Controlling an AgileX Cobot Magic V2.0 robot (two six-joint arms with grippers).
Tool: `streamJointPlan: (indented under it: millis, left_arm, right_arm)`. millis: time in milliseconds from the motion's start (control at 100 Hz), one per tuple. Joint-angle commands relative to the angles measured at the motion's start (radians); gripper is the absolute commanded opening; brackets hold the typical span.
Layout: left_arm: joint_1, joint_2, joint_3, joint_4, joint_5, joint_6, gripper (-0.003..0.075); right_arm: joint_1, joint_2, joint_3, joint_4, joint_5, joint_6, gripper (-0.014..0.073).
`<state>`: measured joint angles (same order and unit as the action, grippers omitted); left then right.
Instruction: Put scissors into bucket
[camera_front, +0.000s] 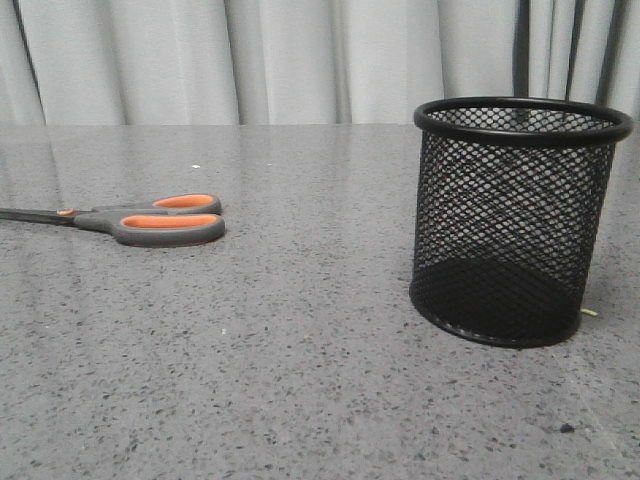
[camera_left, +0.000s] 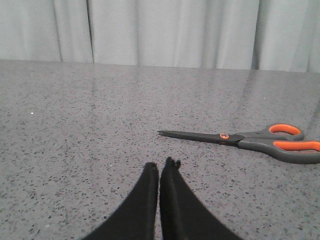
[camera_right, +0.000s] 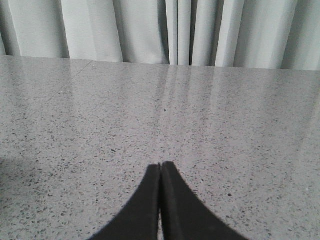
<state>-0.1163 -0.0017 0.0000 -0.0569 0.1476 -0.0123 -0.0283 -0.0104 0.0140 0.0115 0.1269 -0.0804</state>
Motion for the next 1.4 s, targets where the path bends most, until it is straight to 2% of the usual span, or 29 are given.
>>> streamJointPlan:
  millis: [0,670,930,1060,1130,1390]
  left_arm:
    - [0.002,-0.028,0.041,-0.007,-0.073,-0.009,-0.002]
    - [0.002,-0.028,0.041,-0.007,-0.073,-0.009,-0.002]
    - [0.002,-0.028,0.041,-0.02,-0.087,-0.009,-0.002]
    - [0.002,-0.028,0.041,-0.114,-0.102,-0.009,-0.002]
    - [0.002,-0.028,0.041,-0.238,-0.123,-0.009,-0.002]
    - [0.002,-0.028,0.04,-0.593,-0.139,-0.009,-0.002]
  right_arm:
    - [-0.006,-0.022,0.005,-0.011,-0.081,-0.003,-0.0055]
    - [-0.006,-0.022,0.005,-0.011,-0.081,-0.003,-0.0055]
    - [-0.006,-0.022,0.005,0.07,-0.083,-0.003,-0.0055]
    - [-0.006,-0.022,0.005,0.082,-0.111,-0.003,-0.0055]
    - [-0.006,-0.022,0.005,0.112,-0.137,-0.003,-0.0055]
    - [-0.006,-0.022,0.005,0.397,-0.259,-0.003,-0.0055]
